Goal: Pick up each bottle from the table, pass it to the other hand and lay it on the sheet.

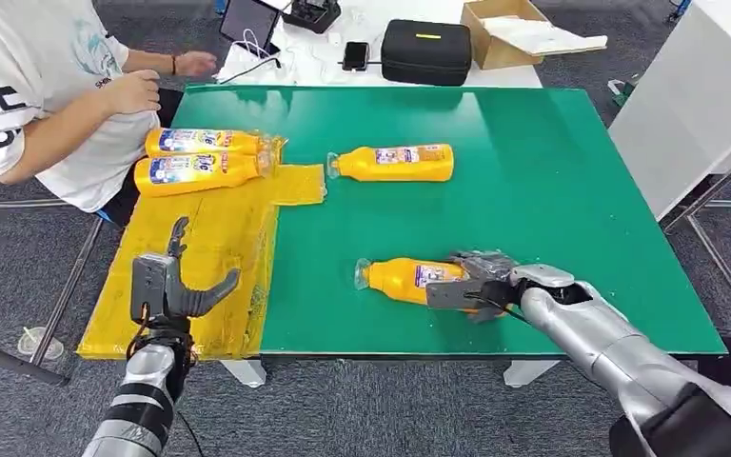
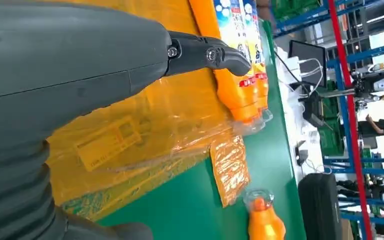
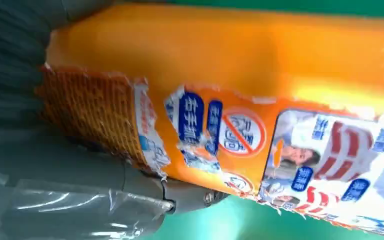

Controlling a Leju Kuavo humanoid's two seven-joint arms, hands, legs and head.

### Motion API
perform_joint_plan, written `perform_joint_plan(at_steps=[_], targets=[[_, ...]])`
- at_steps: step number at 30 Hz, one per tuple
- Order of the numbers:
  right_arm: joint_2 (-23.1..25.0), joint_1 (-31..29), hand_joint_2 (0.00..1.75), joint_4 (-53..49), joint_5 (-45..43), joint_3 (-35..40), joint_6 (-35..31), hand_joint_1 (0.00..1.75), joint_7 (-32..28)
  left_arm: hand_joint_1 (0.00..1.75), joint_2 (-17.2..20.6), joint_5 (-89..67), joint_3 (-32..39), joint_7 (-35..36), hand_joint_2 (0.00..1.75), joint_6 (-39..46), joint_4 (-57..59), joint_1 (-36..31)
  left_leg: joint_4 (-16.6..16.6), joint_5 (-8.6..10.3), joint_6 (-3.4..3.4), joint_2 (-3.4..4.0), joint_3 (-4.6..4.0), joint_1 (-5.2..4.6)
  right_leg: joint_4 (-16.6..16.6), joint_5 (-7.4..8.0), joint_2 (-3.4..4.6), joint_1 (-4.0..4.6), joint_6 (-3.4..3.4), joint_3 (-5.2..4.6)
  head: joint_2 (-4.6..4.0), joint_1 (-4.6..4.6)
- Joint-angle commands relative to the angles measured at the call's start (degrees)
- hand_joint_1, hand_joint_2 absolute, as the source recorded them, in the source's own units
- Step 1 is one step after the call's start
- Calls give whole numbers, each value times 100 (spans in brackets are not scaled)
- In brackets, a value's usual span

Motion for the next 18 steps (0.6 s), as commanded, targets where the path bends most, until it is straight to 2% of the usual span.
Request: perform_joint_plan(at_steps=[1,5,7,10,13,16,17,18], targets=[[283,103,175,495,21,149,-6,175,-14,0,0,-18,58,22,175,-20,377,-218,-5,3,2,5,13,3,-7,6,-1,5,-8,13,0,-2],[83,438,175,-84,-143,-406,-309,175,-196,0,-11,-27,85,22,175,-90,215,-129,-6,9,2,2,15,6,-9,18,-2,9,-16,15,0,-2],[51,786,175,-567,-290,-972,-547,175,-244,0,-27,15,161,22,175,-198,154,-89,-5,14,1,-4,12,7,-8,16,-7,9,-14,14,0,-2],[404,1657,175,-1479,81,-2269,-1424,175,-196,0,-92,-32,331,22,175,-281,-111,98,-8,16,3,-8,16,8,-12,12,-13,11,-15,23,0,0],[496,1745,175,-1598,238,-2407,-1337,175,-122,0,-107,-63,356,26,175,-307,-186,142,-9,6,3,9,17,9,-12,9,6,13,-19,24,0,0],[1539,2380,175,-2181,1013,-3713,-2847,175,-619,0,-208,58,448,173,175,-685,-598,390,-3,11,0,13,-20,7,-2,17,18,9,-14,-16,0,-4],[1780,2533,175,-2444,1459,-3909,-3335,175,-636,0,-248,142,442,254,175,-869,-785,495,-5,6,2,14,-13,7,-4,12,13,10,-18,-10,0,-4],[2038,2691,175,-2719,1527,-4116,-3636,175,-782,0,-288,206,416,341,175,-971,-956,581,-10,3,1,20,-5,8,-6,10,18,12,-22,-6,2,-2]])
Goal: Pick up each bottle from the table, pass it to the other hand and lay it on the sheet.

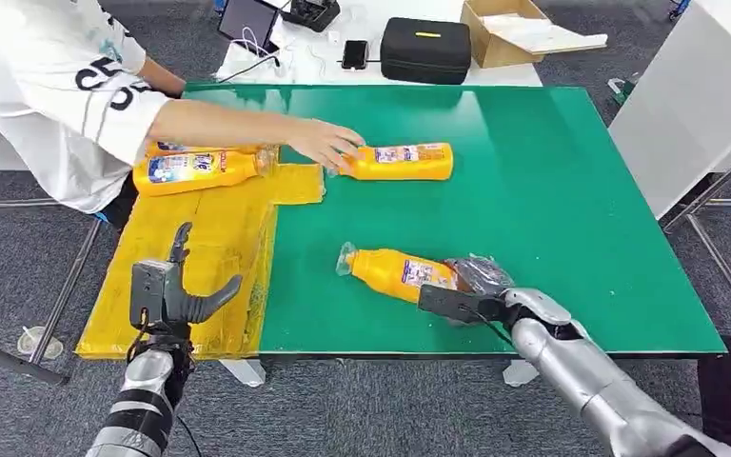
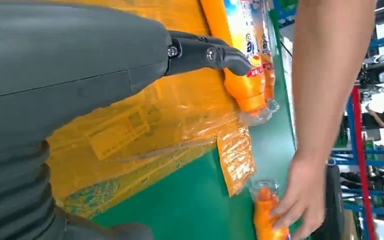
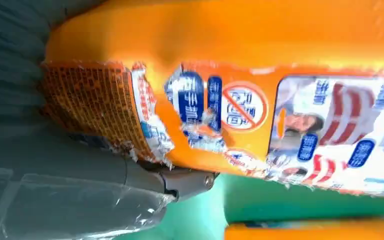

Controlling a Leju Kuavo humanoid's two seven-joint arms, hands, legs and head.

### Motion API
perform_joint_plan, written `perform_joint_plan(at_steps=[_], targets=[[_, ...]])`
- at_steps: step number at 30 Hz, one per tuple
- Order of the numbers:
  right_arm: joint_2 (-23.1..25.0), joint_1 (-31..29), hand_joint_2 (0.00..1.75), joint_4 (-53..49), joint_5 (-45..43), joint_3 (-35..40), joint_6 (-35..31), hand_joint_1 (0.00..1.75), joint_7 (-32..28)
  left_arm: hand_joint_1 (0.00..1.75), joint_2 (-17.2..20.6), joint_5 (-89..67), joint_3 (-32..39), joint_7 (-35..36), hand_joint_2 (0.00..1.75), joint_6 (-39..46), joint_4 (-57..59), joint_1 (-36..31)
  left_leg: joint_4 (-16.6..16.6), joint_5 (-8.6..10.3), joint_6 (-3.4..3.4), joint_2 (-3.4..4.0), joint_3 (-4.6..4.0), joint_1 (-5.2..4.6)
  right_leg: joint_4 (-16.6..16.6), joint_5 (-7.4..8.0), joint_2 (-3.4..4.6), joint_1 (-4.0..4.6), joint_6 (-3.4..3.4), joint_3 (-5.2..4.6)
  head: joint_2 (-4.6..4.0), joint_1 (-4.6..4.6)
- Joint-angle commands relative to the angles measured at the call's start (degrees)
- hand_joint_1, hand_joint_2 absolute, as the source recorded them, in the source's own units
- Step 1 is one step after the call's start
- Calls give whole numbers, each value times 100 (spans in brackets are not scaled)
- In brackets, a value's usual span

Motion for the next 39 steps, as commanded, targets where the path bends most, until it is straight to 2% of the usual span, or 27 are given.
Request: perform_joint_plan(at_steps=[1,2,7,11,12,13,17,18,20,23,24,25,27,30,32,36,39], targets=[[1873,1309,175,-1682,1333,-2444,-2307,175,-586,0,-248,324,233,403,175,-798,-902,458,-3,-9,-1,18,10,7,-3,-6,10,9,-12,8,0,7],[2065,1445,175,-1926,1544,-2609,-2909,175,-858,0,-272,422,121,480,175,-964,-1044,510,1,-19,-2,27,15,9,3,-14,16,11,-16,12,0,2],[2073,1506,175,-2025,1560,-2704,-2876,175,-888,0,-276,464,31,560,175,-933,-1103,503,0,-5,1,-8,-11,4,5,-14,-19,4,-9,-14,0,2],[2068,1492,175,-1985,1551,-2722,-2859,175,-918,0,-260,478,26,561,175,-928,-1083,494,-2,-3,2,5,-21,2,1,-12,-4,1,-1,-20,0,2],[2164,1516,175,-1957,1533,-2864,-3033,175,-1058,0,-264,687,15,592,175,-1145,-1070,492,-1,-7,4,6,-10,2,0,-16,-6,2,-2,-7,0,4],[2313,1620,175,-2033,1517,-3027,-3484,175,-1442,0,-282,865,-80,638,175,-1370,-1121,494,-1,-9,5,5,-4,1,1,-18,-9,2,-4,-1,2,4],[2548,1918,175,-2232,1204,-3209,-3866,175,-2071,0,-270,1652,-445,929,175,-1991,-1348,557,-2,-7,0,-11,-11,0,2,-22,-24,-1,-5,-6,0,4],[2610,1968,175,-2159,1317,-3262,-4017,175,-2188,0,-262,2101,-520,1125,175,-2368,-1369,565,-3,-5,0,-12,-14,-1,1,-19,-22,-1,-2,-10,0,2],[2685,2017,175,-2007,1017,-3290,-4017,175,-2518,0,-182,2664,-736,1269,175,-2783,-1442,625,-3,-15,2,-4,6,0,0,-27,-18,1,-6,8,0,2],[2799,1986,175,-1415,781,-3261,-3757,175,-2826,0,-22,3671,-1152,1538,175,-3538,-1512,711,-7,-8,1,2,-8,1,-5,-15,-6,1,2,-9,0,2],[2830,1968,175,-1304,715,-3239,-3696,175,-2906,0,-1,3741,-1212,1554,175,-3567,-1563,737,-10,-23,5,9,31,2,-10,-29,-8,6,-7,30,0,2],[2900,1936,175,-981,572,-3146,-3451,175,-3039,0,50,4156,-1407,1662,175,-3939,-1618,761,-8,-9,-1,6,-7,2,-7,-14,-3,2,4,-9,0,2],[3047,1901,175,-652,403,-3045,-3311,175,-3237,0,104,4368,-1609,1728,175,-4029,-1742,808,-14,-16,0,16,16,4,-13,-19,3,6,-2,13,0,2],[3212,1814,175,-195,524,-2648,-3309,175,-3415,0,215,4549,-1932,1777,175,-4067,-1684,747,-9,-11,-2,14,-7,4,-7,-14,4,4,2,-10,0,2],[3287,1744,175,-19,656,-2461,-3393,175,-3421,0,236,4569,-2022,1759,175,-4103,-1623,684,-14,-15,-1,19,13,4,-10,-19,6,6,-4,9,0,2],[3414,1553,175,359,494,-2235,-3294,175,-3422,0,234,4580,-2157,1736,175,-4089,-1458,563,-7,-7,-3,15,-15,4,-4,-13,5,4,4,-17,0,2],[3412,1547,175,370,463,-2219,-3284,175,-3429,0,241,4577,-2172,1726,175,-4087,-1467,559,-10,-9,-1,14,-4,3,-6,-17,2,3,3,-7,0,4]])
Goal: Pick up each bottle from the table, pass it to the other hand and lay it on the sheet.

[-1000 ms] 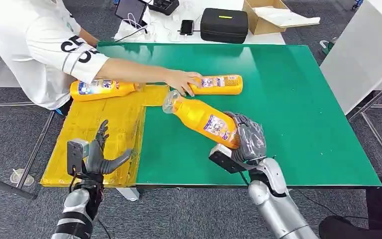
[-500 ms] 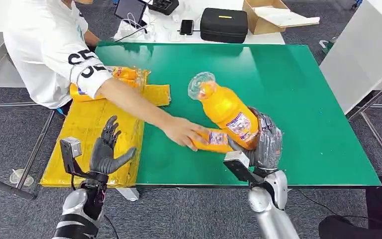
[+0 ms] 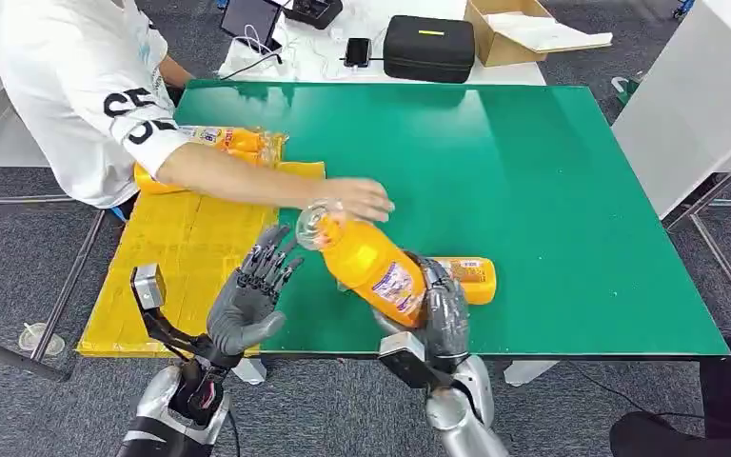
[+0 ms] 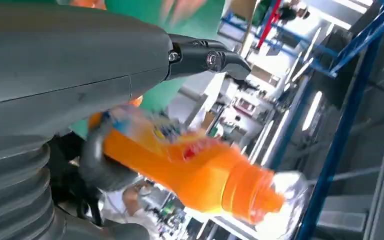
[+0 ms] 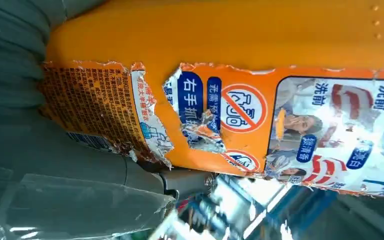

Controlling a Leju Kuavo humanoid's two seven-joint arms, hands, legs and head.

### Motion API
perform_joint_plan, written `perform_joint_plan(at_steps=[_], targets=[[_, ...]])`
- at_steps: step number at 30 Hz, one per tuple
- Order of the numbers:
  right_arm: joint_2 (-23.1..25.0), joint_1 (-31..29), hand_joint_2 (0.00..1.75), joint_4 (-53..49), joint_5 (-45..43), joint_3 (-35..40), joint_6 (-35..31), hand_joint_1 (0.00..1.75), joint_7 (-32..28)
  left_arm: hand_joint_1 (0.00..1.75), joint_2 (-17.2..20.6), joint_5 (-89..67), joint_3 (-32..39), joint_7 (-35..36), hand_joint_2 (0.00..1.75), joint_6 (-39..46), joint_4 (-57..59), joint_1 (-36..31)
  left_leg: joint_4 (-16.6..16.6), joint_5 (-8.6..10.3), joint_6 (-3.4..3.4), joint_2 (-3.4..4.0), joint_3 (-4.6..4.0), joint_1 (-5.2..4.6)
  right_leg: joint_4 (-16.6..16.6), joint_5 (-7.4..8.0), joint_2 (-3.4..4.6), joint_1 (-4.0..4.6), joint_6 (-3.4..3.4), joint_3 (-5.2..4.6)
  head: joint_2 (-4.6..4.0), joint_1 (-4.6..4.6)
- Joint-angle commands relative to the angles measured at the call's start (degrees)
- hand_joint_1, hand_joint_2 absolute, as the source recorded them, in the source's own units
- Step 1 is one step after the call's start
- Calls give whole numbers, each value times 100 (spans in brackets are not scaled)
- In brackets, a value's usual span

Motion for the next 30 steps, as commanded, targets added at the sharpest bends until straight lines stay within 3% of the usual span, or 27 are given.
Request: perform_joint_plan(at_steps=[1,7,30], targets=[[183,-430,175,1046,-182,382,90,175,-31,0,349,0,-513,-23,175,7,239,-244,-6,-13,6,15,41,1,-9,-8,5,5,-11,38,2,2],[223,-473,175,1094,-195,473,137,175,-12,0,367,-106,-570,-35,175,74,214,-257,-5,-12,6,12,37,-2,-6,-9,3,2,-10,35,0,2],[585,-1022,175,2855,96,1451,686,175,364,0,244,-124,-637,-54,175,122,638,-556,-3,-6,4,-1,24,2,-5,-8,-9,5,-8,24,2,2]])
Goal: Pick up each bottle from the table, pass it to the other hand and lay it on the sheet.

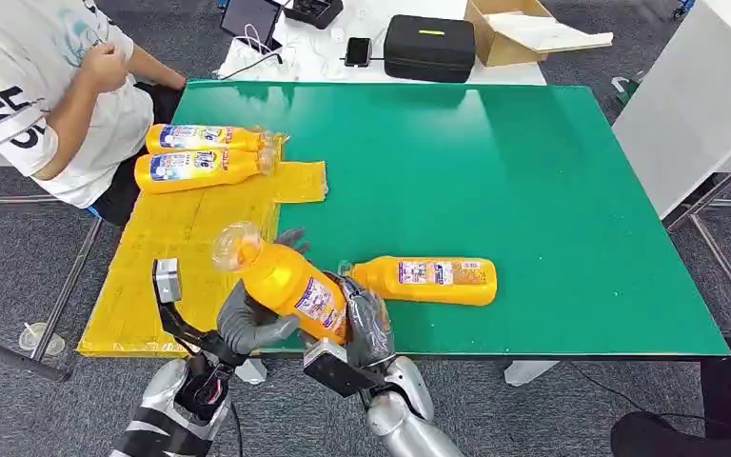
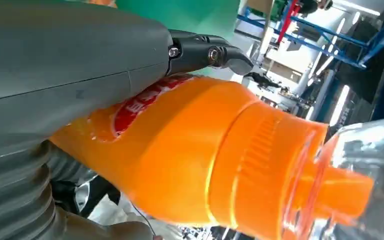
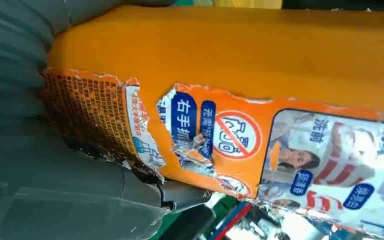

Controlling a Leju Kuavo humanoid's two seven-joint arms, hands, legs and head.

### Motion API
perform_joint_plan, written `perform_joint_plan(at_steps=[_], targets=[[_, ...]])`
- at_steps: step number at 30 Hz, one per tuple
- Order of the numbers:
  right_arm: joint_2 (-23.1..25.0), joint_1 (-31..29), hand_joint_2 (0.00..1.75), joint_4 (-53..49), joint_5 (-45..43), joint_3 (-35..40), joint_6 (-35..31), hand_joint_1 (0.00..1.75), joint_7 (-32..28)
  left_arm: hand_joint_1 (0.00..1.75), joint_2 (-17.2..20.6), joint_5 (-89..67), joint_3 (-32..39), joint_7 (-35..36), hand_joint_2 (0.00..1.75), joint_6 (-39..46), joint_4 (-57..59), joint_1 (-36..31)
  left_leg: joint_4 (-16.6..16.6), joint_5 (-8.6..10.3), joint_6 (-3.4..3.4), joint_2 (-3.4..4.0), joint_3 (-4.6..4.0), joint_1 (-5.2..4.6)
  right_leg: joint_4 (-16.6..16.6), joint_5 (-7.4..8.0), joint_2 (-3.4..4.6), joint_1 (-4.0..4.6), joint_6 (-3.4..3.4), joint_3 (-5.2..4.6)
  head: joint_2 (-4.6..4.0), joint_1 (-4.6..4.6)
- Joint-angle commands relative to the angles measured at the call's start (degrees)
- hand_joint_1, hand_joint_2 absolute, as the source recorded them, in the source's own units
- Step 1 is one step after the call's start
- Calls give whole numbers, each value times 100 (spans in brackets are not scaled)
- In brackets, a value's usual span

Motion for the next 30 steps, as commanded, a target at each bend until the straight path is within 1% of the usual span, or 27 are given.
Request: perform_joint_plan(at_steps=[1,2,5,6,7,8,11,12,14,15,17,18,20,21,22,23,24,25,26,27,28,29,30], targets=[[41,-275,175,1008,62,433,255,175,98,0,23,0,-199,3,175,-40,383,-317,-3,-12,6,2,38,2,-5,-12,-8,6,-10,40,0,0],[41,-275,175,1008,62,433,255,175,98,0,23,0,-199,3,175,-40,383,-317,-3,-7,4,1,25,1,-4,-8,-7,4,-8,26,0,-2],[84,-299,175,1099,-25,422,299,175,49,0,7,-80,-197,-44,175,-2,386,-305,-4,-9,6,-4,32,1,-5,-12,-14,5,-9,34,0,0],[91,-297,175,1099,-59,418,312,175,34,3,1,-128,-191,-71,175,19,380,-308,-3,-5,3,-2,19,2,-4,-7,-9,5,-6,20,0,0],[91,-297,175,1099,-59,418,312,175,34,131,1,-128,-191,-71,175,19,380,-308,-3,-11,6,-1,32,2,-4,-12,-11,6,-9,33,2,0],[103,-297,175,1086,-89,416,342,175,32,175,-24,-132,-162,-73,175,62,395,-312,-2,-7,4,-1,20,1,-3,-8,-8,3,-6,20,2,-2],[103,-294,175,1082,-97,417,350,175,32,175,-26,-132,-157,-81,175,52,392,-310,-2,-8,6,-3,26,1,-4,-10,-12,5,-8,28,0,0],[103,-294,175,1082,-97,417,350,175,32,175,-26,-132,-157,-81,175,52,392,-310,-1,-4,4,-3,13,1,-3,-5,-9,3,-5,14,0,0],[105,-288,175,1083,-116,430,386,175,45,175,-38,-138,-139,-112,175,22,368,-302,-1,-13,7,-2,36,1,-3,-14,-13,6,-10,38,0,-2],[103,-288,175,1080,-122,436,398,175,45,175,-49,-136,-127,-123,175,13,356,-296,-1,-8,5,-3,23,1,-2,-10,-12,4,-7,25,0,0],[100,-282,175,1067,-143,445,421,175,40,175,-69,-133,-100,-128,175,16,301,-276,-2,-14,8,-3,40,2,-3,-16,-16,6,-12,43,2,0],[98,-284,175,1062,-151,444,422,175,40,175,-73,-139,-98,-126,175,14,291,-277,0,-7,5,-4,20,1,-1,-9,-12,4,-7,21,2,0],[91,-285,175,1034,-179,440,428,175,29,175,-66,-165,-96,-130,175,-2,261,-267,-1,-15,7,-4,39,2,-2,-17,-16,7,-12,42,0,0],[91,-288,175,1019,-190,428,404,175,31,175,-63,-180,-90,-130,175,8,259,-265,0,-9,5,-2,22,1,-1,-10,-11,4,-8,23,0,0],[88,-291,175,1001,-204,419,404,175,27,175,-58,-191,-88,-133,175,10,256,-266,0,-13,7,-4,34,2,-2,-16,-15,6,-10,37,0,0],[84,-288,175,966,-212,414,379,162,11,175,-56,-201,-78,-147,175,5,248,-263,0,-7,5,-4,19,2,-1,-10,-12,5,-7,21,0,0],[84,-288,175,966,-212,414,379,162,11,175,-56,-201,-78,-147,175,5,248,-263,1,-11,6,-4,28,2,-1,-13,-14,6,-9,31,0,0],[82,-280,175,923,-220,407,356,133,16,175,-55,-214,-63,-150,175,14,238,-258,0,-14,8,-3,35,2,-2,-16,-14,7,-11,38,0,0],[86,-259,175,866,-227,379,235,7,13,175,-64,-222,-40,-152,175,26,226,-250,0,-9,6,-2,23,2,-2,-11,-12,5,-8,25,0,0],[95,-252,175,840,-229,361,155,0,15,175,-71,-227,-19,-154,175,46,210,-240,1,-12,7,-2,30,1,-1,-14,-13,5,-9,32,0,0],[99,-263,175,826,-230,362,164,0,20,175,-66,-227,-15,-154,175,43,202,-238,0,-6,5,-2,15,0,0,-8,-9,3,-6,15,0,0],[99,-263,175,826,-230,362,164,0,20,175,-66,-227,-15,-154,175,43,202,-238,1,-11,6,-1,27,2,-1,-12,-11,6,-9,29,0,0],[99,-263,175,826,-230,362,164,0,20,175,-66,-227,-15,-154,175,43,202,-238,0,-5,4,-2,13,1,-1,-7,-9,3,-6,14,0,0]])
